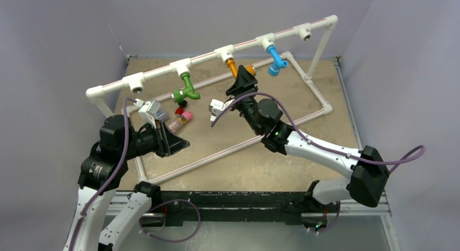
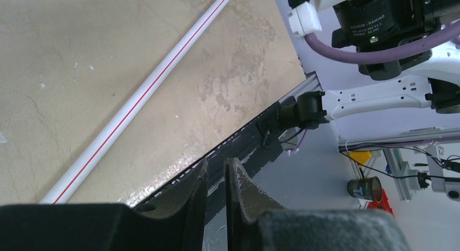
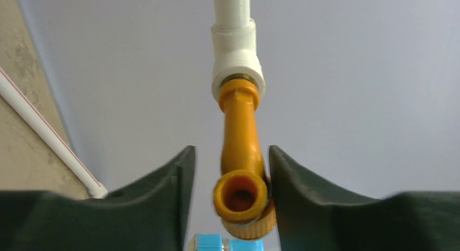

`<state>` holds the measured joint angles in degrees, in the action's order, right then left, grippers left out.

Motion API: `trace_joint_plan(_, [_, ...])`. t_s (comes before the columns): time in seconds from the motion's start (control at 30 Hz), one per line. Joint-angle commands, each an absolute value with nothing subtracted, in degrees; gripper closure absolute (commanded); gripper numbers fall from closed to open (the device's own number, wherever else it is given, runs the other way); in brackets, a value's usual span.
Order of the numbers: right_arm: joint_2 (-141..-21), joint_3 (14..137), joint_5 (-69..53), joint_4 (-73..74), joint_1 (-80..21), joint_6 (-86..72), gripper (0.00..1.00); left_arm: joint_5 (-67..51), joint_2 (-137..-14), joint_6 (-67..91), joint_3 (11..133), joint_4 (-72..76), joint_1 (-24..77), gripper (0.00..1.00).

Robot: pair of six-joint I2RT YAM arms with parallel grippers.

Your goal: Install the water faucets

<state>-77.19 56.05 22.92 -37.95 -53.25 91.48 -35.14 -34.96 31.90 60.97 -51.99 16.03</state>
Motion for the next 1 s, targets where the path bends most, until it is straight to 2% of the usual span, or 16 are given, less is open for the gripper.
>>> trace_joint_plan(0.0, [-77.97, 60.07, 25.93, -43.48, -53.53, 86.54, 0.55, -34.73, -35.31, 30.86, 62.67, -51.18, 16.76, 0.84])
trace_joint_plan(0.17, [-78.55, 60.09, 30.89, -43.77, -53.52, 76.31, 0.96, -34.52, -35.41, 30.7, 62.49, -50.89, 16.87, 0.84])
trace_joint_plan(0.2, [-78.34, 59.65, 31.06, -44.56, -53.52, 73.71, 1.0, -34.34, -35.34, 30.68, 62.51, -50.87, 16.94, 0.84])
trace_joint_plan(0.3, [-77.48, 60.09, 32.17, -43.01, -53.63, 57.69, 1.0, -34.19, -35.59, 30.58, 62.41, -50.84, 17.13, 0.84])
trace_joint_plan(0.6, [-73.46, 60.87, 26.62, -34.2, -51.83, -6.89, 1.0, -34.28, -35.34, 30.94, 61.7, -50.71, 17.14, 0.84])
trace_joint_plan(0.83, [-72.93, 60.09, 11.76, -33.77, -43.73, -47.03, 1.0, -34.23, -35.12, 31.11, 61.44, -51.0, 17.14, 0.84])
trace_joint_plan(0.97, [-73.37, 54.57, 4.16, -42.28, -39.0, -67.56, 1.0, -34.57, -34.95, 31.44, 61.22, -51.06, 17.14, 0.84])
